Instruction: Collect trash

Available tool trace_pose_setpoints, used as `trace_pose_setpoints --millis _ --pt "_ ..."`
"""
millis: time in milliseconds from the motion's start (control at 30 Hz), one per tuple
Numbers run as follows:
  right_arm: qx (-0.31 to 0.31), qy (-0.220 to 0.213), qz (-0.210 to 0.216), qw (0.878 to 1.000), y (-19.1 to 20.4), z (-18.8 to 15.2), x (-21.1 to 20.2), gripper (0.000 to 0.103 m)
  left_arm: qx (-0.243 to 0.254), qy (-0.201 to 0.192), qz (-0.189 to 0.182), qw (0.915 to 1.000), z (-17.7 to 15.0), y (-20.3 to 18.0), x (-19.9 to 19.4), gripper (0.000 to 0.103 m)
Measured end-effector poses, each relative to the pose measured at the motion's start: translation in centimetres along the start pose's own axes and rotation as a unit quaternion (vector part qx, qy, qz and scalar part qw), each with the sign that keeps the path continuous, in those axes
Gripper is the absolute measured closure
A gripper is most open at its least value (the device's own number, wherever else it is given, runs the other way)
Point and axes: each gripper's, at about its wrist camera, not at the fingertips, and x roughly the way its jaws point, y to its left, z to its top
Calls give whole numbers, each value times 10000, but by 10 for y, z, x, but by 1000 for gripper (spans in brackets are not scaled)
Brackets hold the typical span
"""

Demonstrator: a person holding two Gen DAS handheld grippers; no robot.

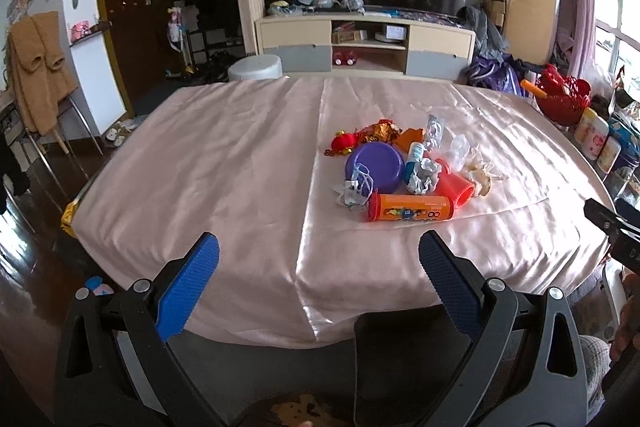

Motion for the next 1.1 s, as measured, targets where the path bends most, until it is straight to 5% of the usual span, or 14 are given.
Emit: trace_pose_setpoints --millis 400,567,900,1100 --pt "6 619 270 9977 -3 30 87 4 419 651 -394 9962 2 -49 71 8" --pt "-80 932 624 9937 6 37 121 26 468 911 -619 9928 0 -70 98 8" --pt "-103 1072 712 9916 13 37 153 33 544 1028 -613 9913 4 -91 124 8" --pt "-263 1132 690 9908 12 34 166 68 524 937 -818 9908 8 -97 117 8"
